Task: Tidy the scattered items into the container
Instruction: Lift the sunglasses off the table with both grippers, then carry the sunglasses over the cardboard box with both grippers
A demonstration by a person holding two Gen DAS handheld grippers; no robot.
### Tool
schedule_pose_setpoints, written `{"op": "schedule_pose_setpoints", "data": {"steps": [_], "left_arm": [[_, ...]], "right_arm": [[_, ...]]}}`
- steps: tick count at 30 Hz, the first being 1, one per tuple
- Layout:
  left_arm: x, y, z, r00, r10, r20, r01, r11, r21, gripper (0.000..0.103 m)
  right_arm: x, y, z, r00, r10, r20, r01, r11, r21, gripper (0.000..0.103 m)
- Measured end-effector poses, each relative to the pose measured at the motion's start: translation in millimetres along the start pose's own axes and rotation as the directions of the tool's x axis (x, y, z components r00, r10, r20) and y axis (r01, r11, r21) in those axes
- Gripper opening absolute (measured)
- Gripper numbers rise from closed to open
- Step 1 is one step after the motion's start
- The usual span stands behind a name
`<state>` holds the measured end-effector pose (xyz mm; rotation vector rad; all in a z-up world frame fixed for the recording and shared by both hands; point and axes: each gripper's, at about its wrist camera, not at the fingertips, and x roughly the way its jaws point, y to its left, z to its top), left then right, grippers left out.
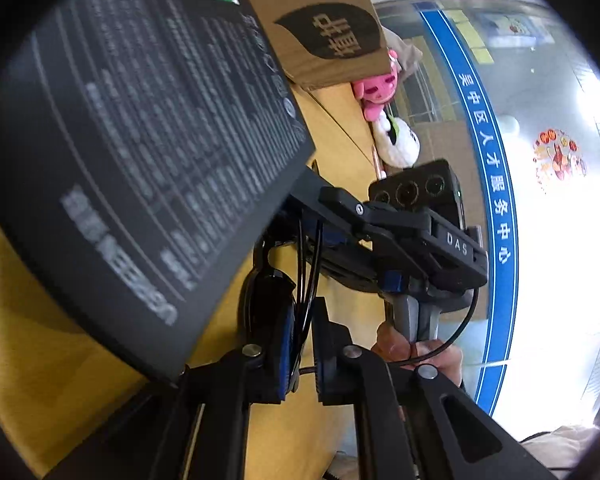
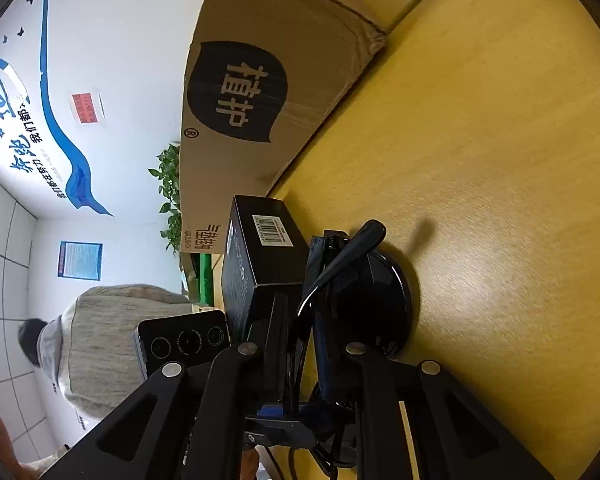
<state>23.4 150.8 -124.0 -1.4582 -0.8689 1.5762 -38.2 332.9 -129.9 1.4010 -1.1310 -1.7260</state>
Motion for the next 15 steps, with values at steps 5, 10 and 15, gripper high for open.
{"op": "schedule_pose_setpoints", "data": {"steps": [5, 10, 15], "left_arm": [[-0.2, -1.9, 2.3, 1.0, 0.017, 0.017, -0.017, 1.0, 0.0, 0.011], [-3.7, -10.6, -3.8, 0.998, 0.06, 0.026, -0.062, 0.996, 0.061, 0.008], [-20.2, -29.2, -8.1, 0.997, 0.061, 0.053, -0.066, 0.993, 0.102, 0.008]], "right_arm": [[3.5, 2.2, -0.9, 1.0, -0.006, 0.012, 0.007, 1.0, -0.015, 0.011], [4.0, 4.7, -1.4, 1.0, -0.021, 0.022, 0.021, 0.999, -0.031, 0.011], [0.5, 22.9, -3.4, 0.999, 0.002, 0.035, 0.0, 0.998, -0.065, 0.012]]}}
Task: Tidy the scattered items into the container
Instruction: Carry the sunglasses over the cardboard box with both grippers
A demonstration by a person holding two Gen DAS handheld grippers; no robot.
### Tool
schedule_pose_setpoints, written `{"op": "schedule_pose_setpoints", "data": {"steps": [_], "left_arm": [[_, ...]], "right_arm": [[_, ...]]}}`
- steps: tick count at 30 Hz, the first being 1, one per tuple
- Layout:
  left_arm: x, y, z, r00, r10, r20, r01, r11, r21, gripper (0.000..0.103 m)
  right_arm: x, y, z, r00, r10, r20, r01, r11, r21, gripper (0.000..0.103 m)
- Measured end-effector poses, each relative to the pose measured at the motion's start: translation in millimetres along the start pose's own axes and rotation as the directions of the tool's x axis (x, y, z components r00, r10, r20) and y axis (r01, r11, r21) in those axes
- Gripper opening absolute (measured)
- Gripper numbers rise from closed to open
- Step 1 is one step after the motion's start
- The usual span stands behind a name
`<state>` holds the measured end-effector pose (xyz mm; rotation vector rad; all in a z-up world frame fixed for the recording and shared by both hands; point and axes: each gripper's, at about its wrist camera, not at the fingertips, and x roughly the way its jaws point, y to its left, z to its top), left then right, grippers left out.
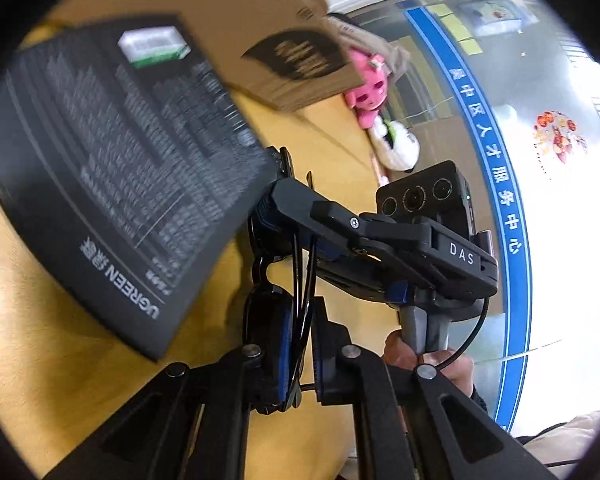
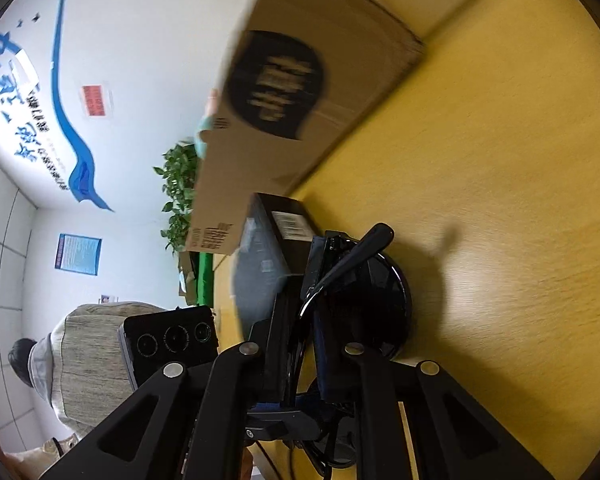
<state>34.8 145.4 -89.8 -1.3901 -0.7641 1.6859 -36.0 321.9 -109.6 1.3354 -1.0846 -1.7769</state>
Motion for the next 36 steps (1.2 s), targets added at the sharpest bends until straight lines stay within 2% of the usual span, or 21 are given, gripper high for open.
{"op": "schedule_pose_setpoints", "data": {"steps": [5, 14, 17, 21, 24, 28, 31, 36], "left_arm": [[-29.2, -27.1, 11.4, 0.999, 0.005, 0.046, -0.007, 0.998, 0.055, 0.008], [-81.0, -71.5, 61.4, 0.989, 0.029, 0.147, -0.051, 0.987, 0.151, 0.008], [-89.2, -83.1, 90.8, 0.984, 0.029, 0.175, -0.058, 0.985, 0.162, 0.007], [-98.9, -92.3, 138.2, 0.981, 0.03, 0.192, -0.064, 0.983, 0.175, 0.007], [-99.1, -92.1, 178.2, 0.979, 0.038, 0.2, -0.073, 0.983, 0.17, 0.006], [-95.4, -78.9, 235.0, 0.979, 0.032, 0.199, -0.059, 0.989, 0.132, 0.006], [-85.1, -59.1, 272.7, 0.985, 0.031, 0.17, -0.047, 0.995, 0.091, 0.006], [-56.8, -17.0, 321.0, 0.991, 0.05, 0.121, -0.049, 0.999, -0.005, 0.006]], "right_arm": [[-7.1, 40.0, 11.2, 1.0, 0.027, 0.016, -0.026, 0.997, -0.077, 0.012], [-7.8, 119.3, 54.0, 0.999, 0.045, 0.027, -0.037, 0.967, -0.252, 0.012], [-1.4, 144.7, 76.4, 0.998, 0.048, 0.029, -0.038, 0.956, -0.291, 0.012], [3.7, 166.9, 123.6, 0.998, 0.048, 0.028, -0.036, 0.947, -0.319, 0.012], [10.4, 182.3, 166.5, 0.999, 0.019, 0.037, -0.005, 0.942, -0.336, 0.012], [21.8, 183.2, 226.4, 0.998, -0.019, 0.061, 0.038, 0.948, -0.316, 0.012], [37.1, 176.6, 264.4, 0.998, -0.036, 0.056, 0.051, 0.952, -0.3, 0.012], [73.9, 140.2, 321.1, 0.998, -0.067, 0.02, 0.069, 0.97, -0.234, 0.012]]}}
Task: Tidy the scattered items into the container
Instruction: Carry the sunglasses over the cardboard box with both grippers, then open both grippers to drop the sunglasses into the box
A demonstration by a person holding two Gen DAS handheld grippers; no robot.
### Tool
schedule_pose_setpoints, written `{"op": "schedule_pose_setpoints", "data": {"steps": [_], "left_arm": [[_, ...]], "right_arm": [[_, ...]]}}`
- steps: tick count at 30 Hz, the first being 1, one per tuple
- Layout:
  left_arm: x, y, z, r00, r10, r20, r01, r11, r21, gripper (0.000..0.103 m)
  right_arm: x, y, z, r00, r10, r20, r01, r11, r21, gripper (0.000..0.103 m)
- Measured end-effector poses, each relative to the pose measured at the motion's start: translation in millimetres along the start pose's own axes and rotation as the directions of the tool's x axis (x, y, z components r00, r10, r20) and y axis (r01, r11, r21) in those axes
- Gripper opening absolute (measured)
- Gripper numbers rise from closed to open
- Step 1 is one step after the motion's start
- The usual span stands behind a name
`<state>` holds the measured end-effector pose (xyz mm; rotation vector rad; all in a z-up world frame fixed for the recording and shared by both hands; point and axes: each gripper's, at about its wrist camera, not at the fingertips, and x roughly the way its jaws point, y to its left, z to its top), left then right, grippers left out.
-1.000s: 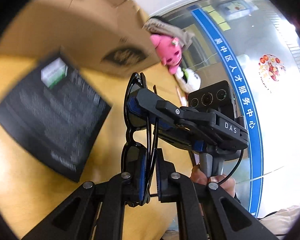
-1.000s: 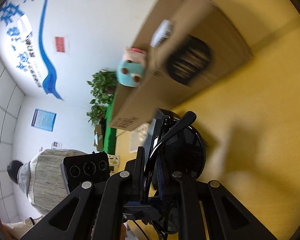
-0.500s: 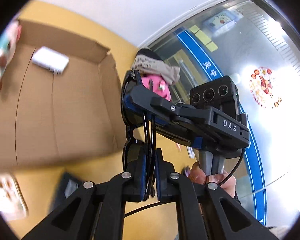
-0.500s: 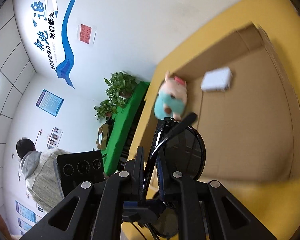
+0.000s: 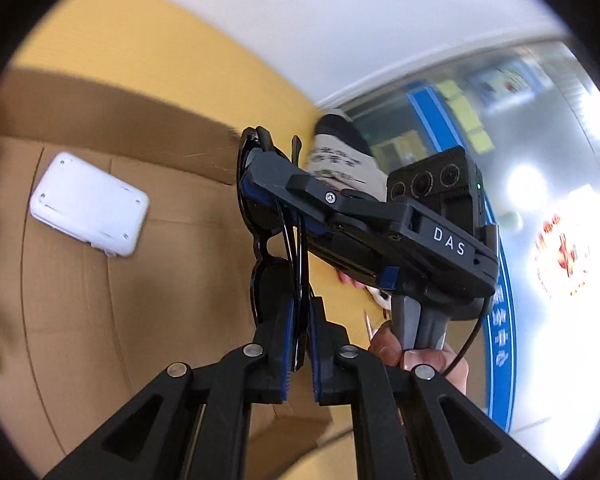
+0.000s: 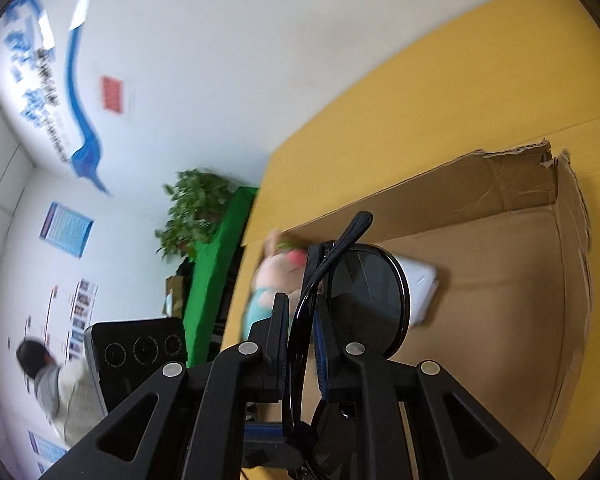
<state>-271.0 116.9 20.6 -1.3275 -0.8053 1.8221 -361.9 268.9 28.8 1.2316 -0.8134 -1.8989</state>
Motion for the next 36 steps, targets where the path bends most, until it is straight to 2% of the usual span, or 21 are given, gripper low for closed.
{"op": "schedule_pose_setpoints", "data": {"steps": [4, 9, 16, 21, 22, 24, 25, 26, 27, 28, 34, 35, 36], "left_arm": [[30.5, 39.5, 20.9, 0.999, 0.014, -0.044, -0.018, 0.995, -0.093, 0.006], [56.5, 63.7, 23.8, 0.995, 0.028, -0.093, -0.04, 0.99, -0.134, 0.006], [72.8, 79.4, 20.6, 0.99, 0.06, -0.13, -0.08, 0.985, -0.156, 0.007], [68.5, 81.4, 19.9, 0.987, 0.098, -0.124, -0.117, 0.981, -0.156, 0.009], [67.0, 81.2, 19.6, 0.986, 0.112, -0.121, -0.13, 0.979, -0.155, 0.01], [63.9, 79.2, 18.8, 0.985, 0.128, -0.119, -0.145, 0.978, -0.151, 0.015], [60.5, 76.8, 17.8, 0.985, 0.13, -0.113, -0.146, 0.978, -0.15, 0.023], [56.9, 74.5, 16.6, 0.985, 0.134, -0.107, -0.149, 0.978, -0.145, 0.027], [52.9, 70.5, 15.1, 0.985, 0.139, -0.101, -0.152, 0.979, -0.138, 0.037], [48.1, 65.0, 13.3, 0.985, 0.146, -0.091, -0.157, 0.979, -0.127, 0.045], [13.3, 21.3, -11.8, 0.981, 0.192, -0.016, -0.192, 0.981, 0.002, 0.048], [6.6, 15.2, -16.2, 0.981, 0.194, 0.003, -0.194, 0.981, 0.022, 0.049], [-0.3, 9.3, -21.1, 0.98, 0.198, 0.025, -0.199, 0.979, 0.038, 0.056]], "right_arm": [[31.0, -44.7, 22.0, 0.998, -0.043, -0.034, 0.045, 0.996, 0.072, 0.012], [51.6, -81.9, 23.4, 0.995, -0.079, -0.058, 0.085, 0.989, 0.118, 0.012], [70.5, -96.7, 17.5, 0.987, -0.132, -0.087, 0.141, 0.984, 0.105, 0.013], [65.5, -100.6, 17.6, 0.985, -0.162, -0.065, 0.168, 0.982, 0.088, 0.017], [64.3, -96.8, 19.0, 0.984, -0.167, -0.061, 0.172, 0.982, 0.078, 0.021], [62.5, -86.3, 21.7, 0.983, -0.174, -0.056, 0.177, 0.983, 0.05, 0.046], [59.8, -81.2, 21.9, 0.982, -0.18, -0.051, 0.182, 0.982, 0.04, 0.068], [56.8, -74.9, 21.7, 0.98, -0.193, -0.044, 0.195, 0.98, 0.031, 0.081], [52.3, -68.5, 21.7, 0.977, -0.211, -0.034, 0.212, 0.977, 0.023, 0.087], [46.8, -63.2, 21.4, 0.974, -0.226, -0.027, 0.227, 0.974, 0.021, 0.088], [12.2, -31.3, 6.6, 0.961, -0.276, -0.026, 0.275, 0.961, -0.014, 0.098], [8.1, -25.6, 3.5, 0.96, -0.279, -0.032, 0.278, 0.96, -0.028, 0.102], [4.8, -18.7, 0.7, 0.951, -0.307, -0.038, 0.306, 0.951, -0.039, 0.103]]}}
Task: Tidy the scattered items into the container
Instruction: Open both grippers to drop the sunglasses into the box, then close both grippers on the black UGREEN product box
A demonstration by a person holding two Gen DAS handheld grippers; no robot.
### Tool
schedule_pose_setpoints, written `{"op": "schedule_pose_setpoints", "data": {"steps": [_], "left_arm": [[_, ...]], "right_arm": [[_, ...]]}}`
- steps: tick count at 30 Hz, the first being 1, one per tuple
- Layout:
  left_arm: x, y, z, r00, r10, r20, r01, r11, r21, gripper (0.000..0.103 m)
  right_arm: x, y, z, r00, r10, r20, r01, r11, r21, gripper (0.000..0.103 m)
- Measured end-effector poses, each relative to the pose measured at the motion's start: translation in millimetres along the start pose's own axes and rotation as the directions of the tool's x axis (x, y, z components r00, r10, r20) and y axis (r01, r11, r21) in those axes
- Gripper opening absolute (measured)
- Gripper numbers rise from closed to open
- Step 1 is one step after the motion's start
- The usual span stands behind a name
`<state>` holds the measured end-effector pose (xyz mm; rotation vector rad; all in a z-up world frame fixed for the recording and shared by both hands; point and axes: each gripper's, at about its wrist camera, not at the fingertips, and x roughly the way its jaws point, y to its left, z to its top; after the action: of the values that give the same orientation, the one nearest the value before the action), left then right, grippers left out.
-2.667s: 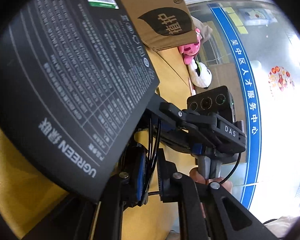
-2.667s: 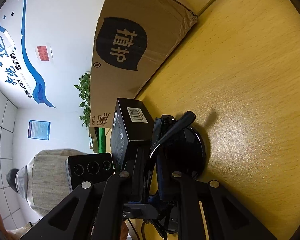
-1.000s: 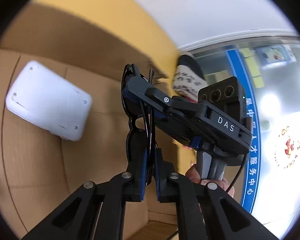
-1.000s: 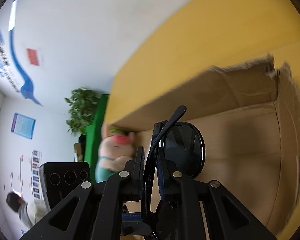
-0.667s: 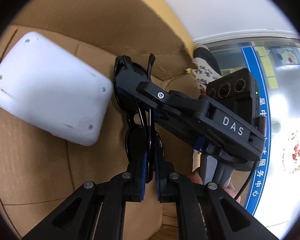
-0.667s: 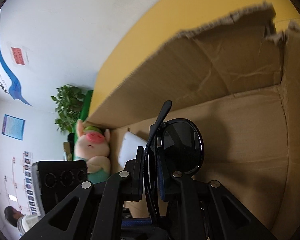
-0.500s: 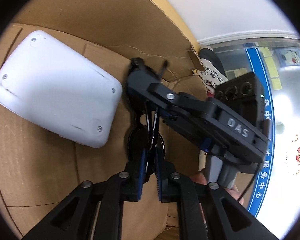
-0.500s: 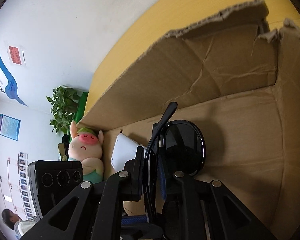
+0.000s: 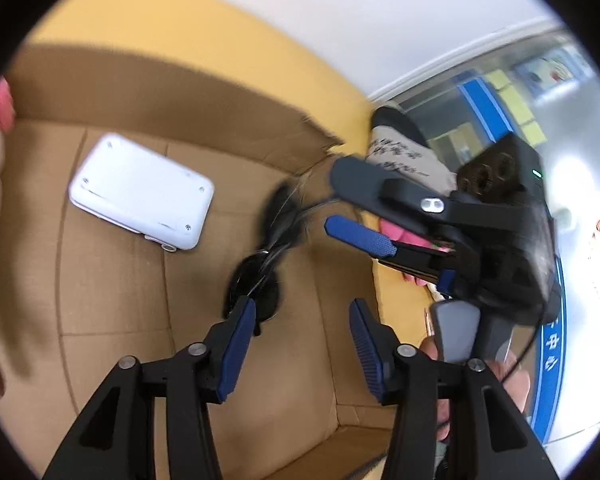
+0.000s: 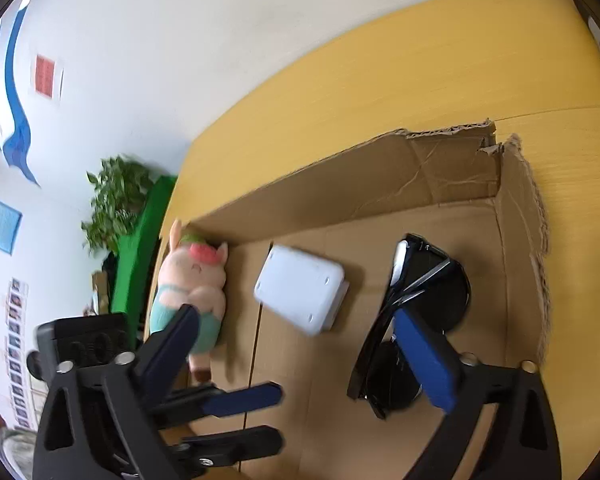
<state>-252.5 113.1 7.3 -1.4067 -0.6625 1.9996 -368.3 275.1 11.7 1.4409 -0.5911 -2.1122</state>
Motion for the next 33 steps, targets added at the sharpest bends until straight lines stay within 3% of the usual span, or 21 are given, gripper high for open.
{"op": "schedule_pose_setpoints", "data": {"steps": [1, 5, 9, 12, 15, 19, 22, 28, 33], "left_arm": [[-8.3, -3.0, -3.9, 1.0, 0.007, 0.027, -0.007, 1.0, 0.01, 0.062], [-28.1, 0.5, -17.1, 0.998, 0.041, 0.056, -0.042, 0.999, 0.023, 0.062], [-49.0, 5.7, -26.3, 0.994, 0.063, 0.088, -0.067, 0.997, 0.04, 0.062], [-72.4, 8.0, -37.4, 0.984, 0.088, 0.157, -0.101, 0.992, 0.071, 0.062], [-96.7, 0.4, -58.5, 0.963, 0.132, 0.236, -0.16, 0.981, 0.107, 0.062], [-130.7, -13.6, -91.6, 0.909, 0.215, 0.358, -0.286, 0.945, 0.16, 0.07], [-151.7, -21.0, -121.2, 0.871, 0.234, 0.432, -0.341, 0.921, 0.188, 0.076], [-160.2, -30.3, -164.8, 0.846, 0.257, 0.468, -0.394, 0.892, 0.222, 0.076], [-159.9, -33.7, -184.3, 0.83, 0.269, 0.489, -0.411, 0.887, 0.209, 0.076]], "right_arm": [[-2.7, 2.7, -1.0, 1.0, -0.029, -0.003, 0.029, 1.0, -0.006, 0.103], [-0.9, 2.2, 2.9, 0.993, -0.113, -0.015, 0.113, 0.993, 0.029, 0.103], [-11.3, 12.4, -9.2, 0.998, -0.055, 0.004, 0.055, 0.998, 0.01, 0.103], [-25.5, 31.5, -32.0, 0.996, -0.086, 0.033, 0.088, 0.994, -0.069, 0.103], [-44.6, 44.2, -60.8, 0.991, -0.113, 0.066, 0.12, 0.987, -0.109, 0.103], [-75.4, 69.4, -106.9, 0.963, -0.217, 0.159, 0.245, 0.951, -0.191, 0.103], [-91.6, 92.1, -146.6, 0.934, -0.277, 0.227, 0.331, 0.908, -0.255, 0.103], [-93.4, 122.2, -217.3, 0.885, -0.353, 0.304, 0.451, 0.811, -0.373, 0.103], [-94.1, 129.7, -246.6, 0.862, -0.378, 0.338, 0.496, 0.769, -0.404, 0.103]]}}
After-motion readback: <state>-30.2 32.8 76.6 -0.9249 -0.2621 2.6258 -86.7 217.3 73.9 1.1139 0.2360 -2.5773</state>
